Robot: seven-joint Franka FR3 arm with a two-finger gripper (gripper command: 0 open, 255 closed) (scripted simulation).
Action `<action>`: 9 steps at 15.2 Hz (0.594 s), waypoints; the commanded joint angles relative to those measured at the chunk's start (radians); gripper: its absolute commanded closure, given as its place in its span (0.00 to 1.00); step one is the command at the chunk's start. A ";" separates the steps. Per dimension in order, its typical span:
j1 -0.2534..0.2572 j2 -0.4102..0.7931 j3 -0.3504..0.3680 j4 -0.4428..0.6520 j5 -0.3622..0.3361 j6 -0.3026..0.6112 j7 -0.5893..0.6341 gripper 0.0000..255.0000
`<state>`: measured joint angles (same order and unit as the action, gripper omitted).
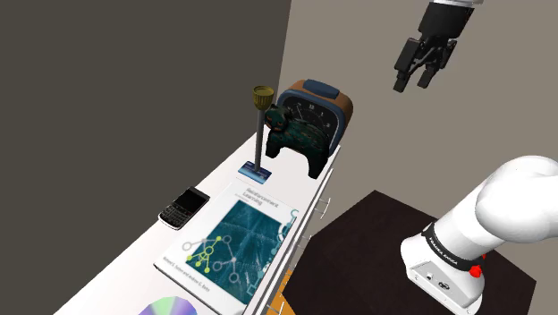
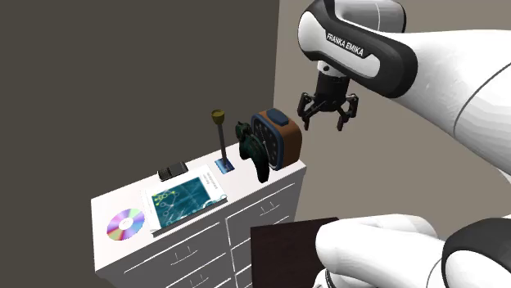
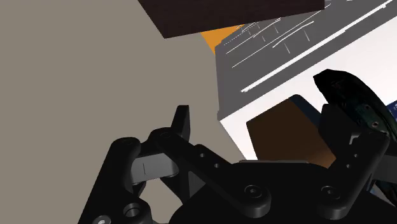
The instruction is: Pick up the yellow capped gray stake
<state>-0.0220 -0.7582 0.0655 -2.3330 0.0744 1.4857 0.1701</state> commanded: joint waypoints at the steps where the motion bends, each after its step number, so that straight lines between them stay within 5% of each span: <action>1: 0.000 0.000 0.000 0.000 0.000 0.000 0.000 0.00; 9: 0.043 0.170 0.157 0.132 0.079 0.081 0.158 0.00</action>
<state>0.0154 -0.6190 0.1964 -2.2288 0.1432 1.5572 0.3007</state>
